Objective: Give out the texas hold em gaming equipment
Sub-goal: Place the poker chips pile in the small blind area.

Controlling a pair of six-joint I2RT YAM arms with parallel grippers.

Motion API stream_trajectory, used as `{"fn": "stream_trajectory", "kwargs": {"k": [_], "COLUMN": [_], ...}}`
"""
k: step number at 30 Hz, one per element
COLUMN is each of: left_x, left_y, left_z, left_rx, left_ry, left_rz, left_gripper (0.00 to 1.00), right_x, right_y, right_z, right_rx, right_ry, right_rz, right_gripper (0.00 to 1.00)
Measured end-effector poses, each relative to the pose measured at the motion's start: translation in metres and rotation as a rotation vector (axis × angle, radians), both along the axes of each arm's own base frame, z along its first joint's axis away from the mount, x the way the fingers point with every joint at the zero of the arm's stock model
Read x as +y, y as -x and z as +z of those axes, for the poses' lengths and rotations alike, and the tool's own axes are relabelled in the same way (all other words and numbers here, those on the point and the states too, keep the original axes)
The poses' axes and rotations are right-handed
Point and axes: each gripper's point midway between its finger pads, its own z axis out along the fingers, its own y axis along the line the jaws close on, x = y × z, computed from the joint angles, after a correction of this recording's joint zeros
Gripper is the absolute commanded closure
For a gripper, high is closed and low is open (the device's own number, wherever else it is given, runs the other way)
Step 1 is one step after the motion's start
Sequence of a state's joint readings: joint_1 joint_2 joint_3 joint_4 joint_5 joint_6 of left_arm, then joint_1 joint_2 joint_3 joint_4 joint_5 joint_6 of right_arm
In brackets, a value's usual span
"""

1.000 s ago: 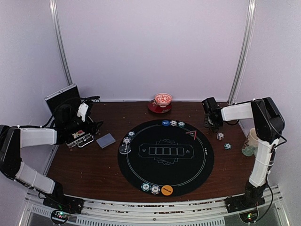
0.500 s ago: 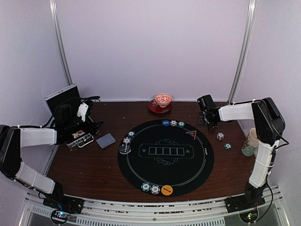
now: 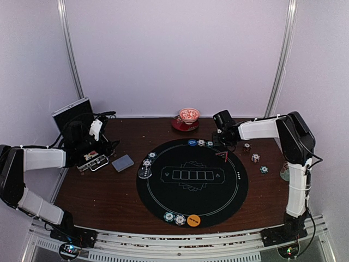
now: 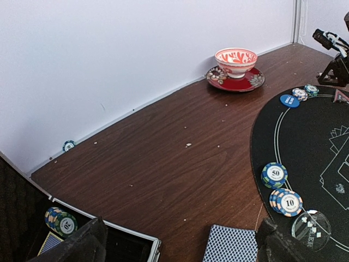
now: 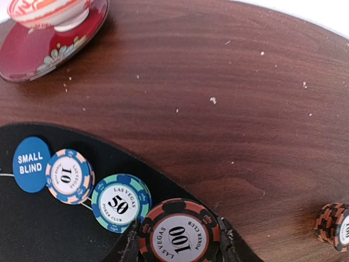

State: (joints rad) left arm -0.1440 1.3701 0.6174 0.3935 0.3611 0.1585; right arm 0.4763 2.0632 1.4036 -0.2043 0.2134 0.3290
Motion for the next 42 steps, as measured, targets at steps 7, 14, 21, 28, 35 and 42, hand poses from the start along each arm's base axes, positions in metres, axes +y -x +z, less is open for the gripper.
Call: {"fn": "stream_trajectory", "kwargs": {"k": [7, 14, 21, 28, 35, 42], "left_x": [0.0, 0.0, 0.0, 0.0, 0.0, 0.0], "left_y": [0.0, 0.0, 0.0, 0.0, 0.0, 0.0], "left_z": [0.0, 0.0, 0.0, 0.0, 0.0, 0.0], "left_rx": [0.0, 0.0, 0.0, 0.0, 0.0, 0.0], "left_ry": [0.0, 0.0, 0.0, 0.0, 0.0, 0.0], "left_rz": [0.0, 0.0, 0.0, 0.0, 0.0, 0.0], "left_gripper": [0.02, 0.02, 0.02, 0.02, 0.02, 0.02], "right_x": [0.004, 0.006, 0.007, 0.005, 0.007, 0.009], "right_y": [0.004, 0.006, 0.014, 0.02, 0.021, 0.023], "right_z": [-0.009, -0.011, -0.021, -0.027, -0.028, -0.029], "right_rx": [0.032, 0.043, 0.07, 0.091, 0.095, 0.101], "right_ry": [0.004, -0.006, 0.002, 0.017, 0.016, 0.015], "right_rz": [0.032, 0.047, 0.063, 0.072, 0.082, 0.093], "right_gripper": [0.6, 0.6, 0.6, 0.59, 0.56, 0.5]}}
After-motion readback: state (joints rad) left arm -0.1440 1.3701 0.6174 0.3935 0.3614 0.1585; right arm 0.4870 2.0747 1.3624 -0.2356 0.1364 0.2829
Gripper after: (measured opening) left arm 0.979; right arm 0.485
